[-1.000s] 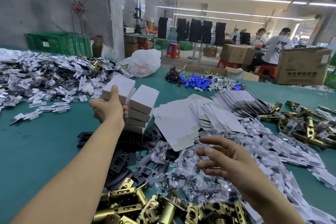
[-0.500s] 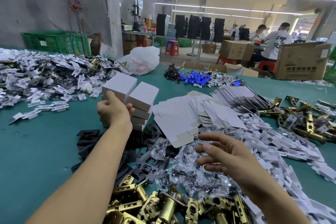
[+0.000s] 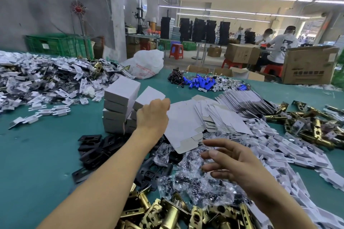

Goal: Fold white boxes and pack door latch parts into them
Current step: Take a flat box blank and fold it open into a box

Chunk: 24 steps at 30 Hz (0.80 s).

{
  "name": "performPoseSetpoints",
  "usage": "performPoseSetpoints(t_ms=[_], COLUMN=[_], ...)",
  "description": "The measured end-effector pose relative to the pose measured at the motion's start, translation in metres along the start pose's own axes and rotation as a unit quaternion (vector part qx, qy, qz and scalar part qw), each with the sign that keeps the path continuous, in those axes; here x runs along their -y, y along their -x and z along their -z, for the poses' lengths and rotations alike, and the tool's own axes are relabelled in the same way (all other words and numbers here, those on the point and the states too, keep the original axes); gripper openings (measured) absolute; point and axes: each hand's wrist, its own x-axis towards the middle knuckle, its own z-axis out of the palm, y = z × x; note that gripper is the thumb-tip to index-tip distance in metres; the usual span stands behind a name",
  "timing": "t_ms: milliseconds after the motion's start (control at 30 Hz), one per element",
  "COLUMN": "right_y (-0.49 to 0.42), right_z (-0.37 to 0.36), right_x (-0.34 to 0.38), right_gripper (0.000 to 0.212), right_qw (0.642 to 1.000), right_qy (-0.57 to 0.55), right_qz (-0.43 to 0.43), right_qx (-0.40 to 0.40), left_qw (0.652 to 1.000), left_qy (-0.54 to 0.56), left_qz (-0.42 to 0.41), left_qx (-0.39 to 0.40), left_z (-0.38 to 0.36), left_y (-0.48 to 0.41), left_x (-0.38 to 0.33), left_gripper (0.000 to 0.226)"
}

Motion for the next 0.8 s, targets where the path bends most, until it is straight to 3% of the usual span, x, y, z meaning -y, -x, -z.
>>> performPoseSetpoints(t_ms=[100, 233, 300, 567, 800], right_y=[0.001, 0.001, 0.000, 0.001, 0.002], right_z=[0.000, 0.002, 0.003, 0.004, 0.004], right_x=[0.001, 0.000, 0.000, -0.001, -0.001], right_gripper=[0.046, 0.050, 0.053, 0.049, 0.048], right_qw=[1.000, 1.000, 1.000, 1.000, 1.000], right_qy=[-0.002, -0.005, -0.004, -0.007, -0.004], right_qz=[-0.001, 0.003, 0.002, 0.002, -0.002], right_qx=[0.003, 0.003, 0.003, 0.002, 0.001], left_qw=[0.988, 0.945, 0.931, 0.964, 0.974], left_qy=[-0.139, -0.284, -0.319, -0.255, -0.226], left_qz=[-0.069, -0.156, -0.158, -0.020, 0.005], left_qx=[-0.016, 0.047, 0.076, 0.072, 0.016], left_z=[-0.001, -0.010, -0.015, -0.017, -0.025], left_y=[0.000, -0.012, -0.017, -0.023, -0.023], left_x=[-0.005, 0.000, 0.004, 0.019, 0.032], left_gripper=[0.022, 0.025, 0.031, 0.024, 0.019])
